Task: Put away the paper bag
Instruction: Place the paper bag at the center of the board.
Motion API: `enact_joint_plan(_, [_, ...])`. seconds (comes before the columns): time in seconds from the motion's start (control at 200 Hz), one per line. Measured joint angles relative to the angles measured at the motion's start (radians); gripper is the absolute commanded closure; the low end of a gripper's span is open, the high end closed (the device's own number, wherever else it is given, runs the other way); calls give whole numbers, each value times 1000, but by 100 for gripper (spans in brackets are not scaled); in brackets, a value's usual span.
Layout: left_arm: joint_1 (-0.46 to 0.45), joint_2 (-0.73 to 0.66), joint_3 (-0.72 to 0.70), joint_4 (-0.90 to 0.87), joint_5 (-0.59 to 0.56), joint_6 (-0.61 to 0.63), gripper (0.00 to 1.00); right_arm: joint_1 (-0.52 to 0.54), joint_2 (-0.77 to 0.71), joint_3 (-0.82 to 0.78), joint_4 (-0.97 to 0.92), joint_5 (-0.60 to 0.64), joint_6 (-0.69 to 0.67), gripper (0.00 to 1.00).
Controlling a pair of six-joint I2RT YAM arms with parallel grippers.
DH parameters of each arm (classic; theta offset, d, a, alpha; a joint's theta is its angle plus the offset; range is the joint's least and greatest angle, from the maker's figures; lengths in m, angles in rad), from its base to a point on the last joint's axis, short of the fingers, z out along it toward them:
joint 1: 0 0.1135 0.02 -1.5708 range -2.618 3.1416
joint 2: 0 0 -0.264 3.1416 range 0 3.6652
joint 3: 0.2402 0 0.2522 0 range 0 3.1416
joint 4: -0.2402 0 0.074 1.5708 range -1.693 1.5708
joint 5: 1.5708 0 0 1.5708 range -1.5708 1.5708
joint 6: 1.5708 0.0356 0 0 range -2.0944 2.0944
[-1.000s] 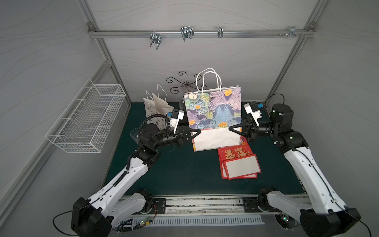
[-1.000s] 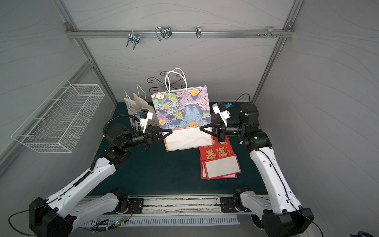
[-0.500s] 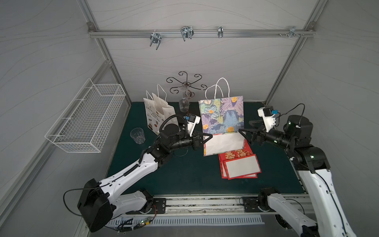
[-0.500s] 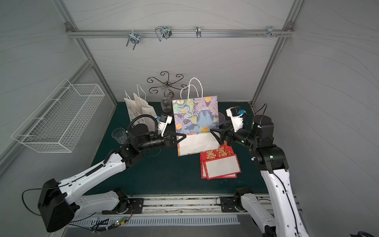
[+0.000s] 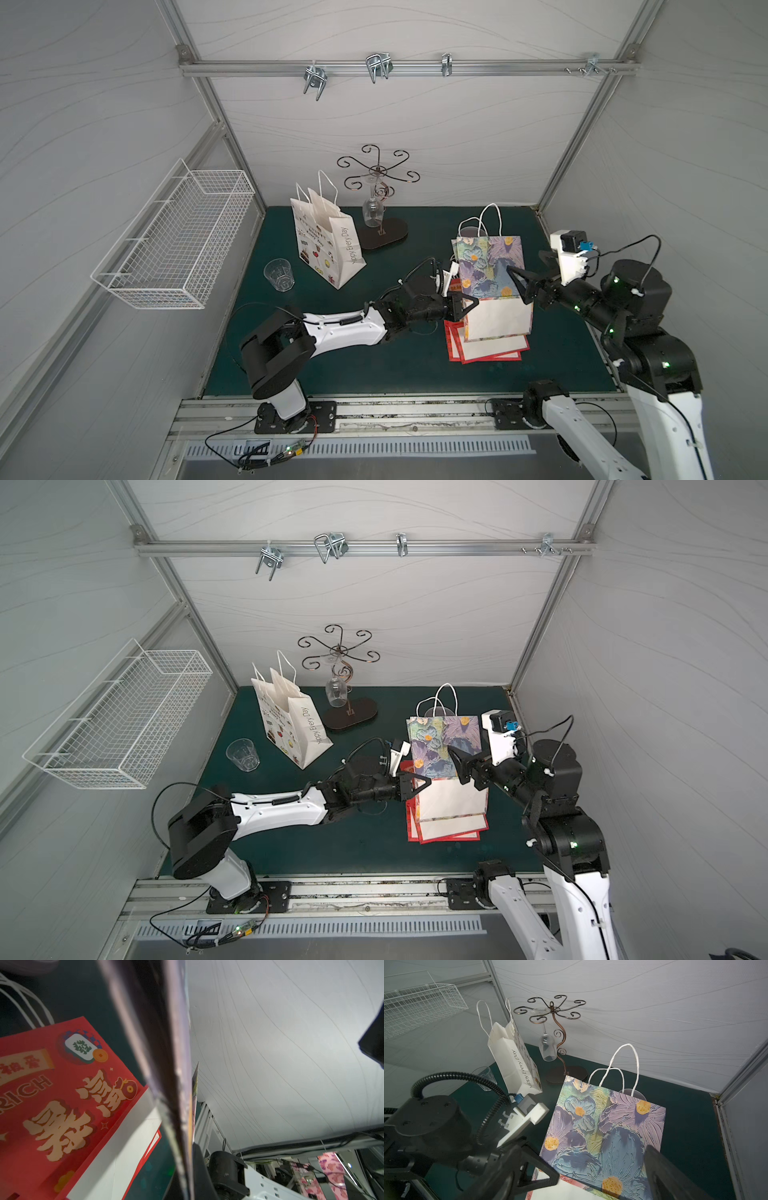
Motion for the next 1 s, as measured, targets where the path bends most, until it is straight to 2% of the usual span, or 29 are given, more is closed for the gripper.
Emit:
enact_joint_plan(0.335, [-44, 153, 0, 138, -113, -198, 100, 0, -21, -111, 22, -4, 50, 8])
enact_joint_plan(0.655, [-33, 251, -16, 141, -146, -288, 100, 0, -55, -171, 31, -15, 70, 8])
enact_joint_plan(0.9, [-14, 248, -16, -54, -148, -281, 54, 0, -64, -182, 31, -18, 77, 7])
enact_joint_plan(0.95, [-11, 240, -16, -114, -154, -268, 39, 0, -64, -182, 30, -19, 77, 8])
enact_joint_plan(1.0, [-8, 225, -17, -174, -170, -264, 30, 0, -64, -182, 30, -19, 77, 8])
